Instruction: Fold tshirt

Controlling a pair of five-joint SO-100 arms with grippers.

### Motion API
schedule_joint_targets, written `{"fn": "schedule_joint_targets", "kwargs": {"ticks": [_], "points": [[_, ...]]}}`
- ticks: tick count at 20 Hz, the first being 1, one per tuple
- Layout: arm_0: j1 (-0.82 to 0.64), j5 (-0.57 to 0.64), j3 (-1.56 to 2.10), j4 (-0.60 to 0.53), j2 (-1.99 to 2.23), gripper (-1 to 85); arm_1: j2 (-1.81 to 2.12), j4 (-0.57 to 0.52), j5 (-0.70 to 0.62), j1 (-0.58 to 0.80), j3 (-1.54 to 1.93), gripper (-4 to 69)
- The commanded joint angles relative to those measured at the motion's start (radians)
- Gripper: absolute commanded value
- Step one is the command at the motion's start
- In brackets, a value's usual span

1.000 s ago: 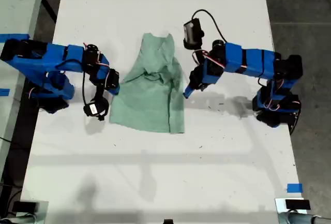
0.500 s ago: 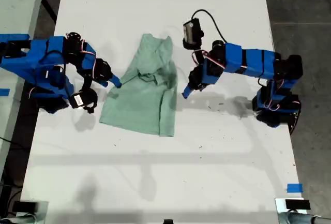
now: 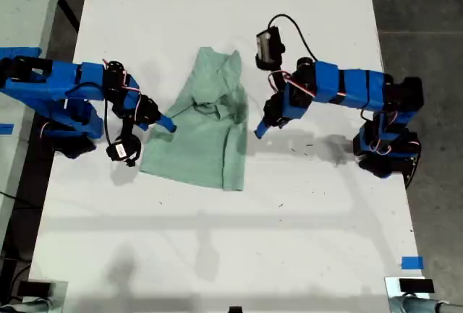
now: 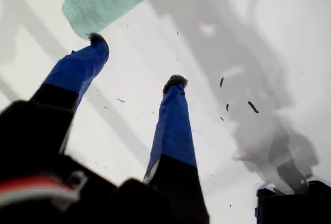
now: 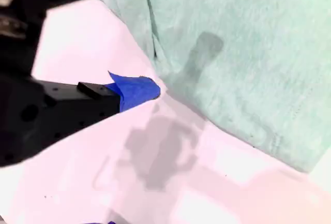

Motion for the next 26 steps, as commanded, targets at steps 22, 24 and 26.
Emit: {"fn": "schedule_joint_targets", "kwargs": {"ticks": [22,24,26], "points": [[-0.006,-0.038,-0.238,-0.008,-0.267,0.1,0.084,-0.043,-0.008,0.002,0.029,25.9],[-0.005,-0.029,-0.370,0.009,-0.399,0.1,0.084,-0.043,-0.008,0.000,0.029,25.9],[-0.008,-0.009,-0.531,0.012,-0.552,0.1,0.086,-0.044,-0.006,-0.003,0.029,25.9]]}}
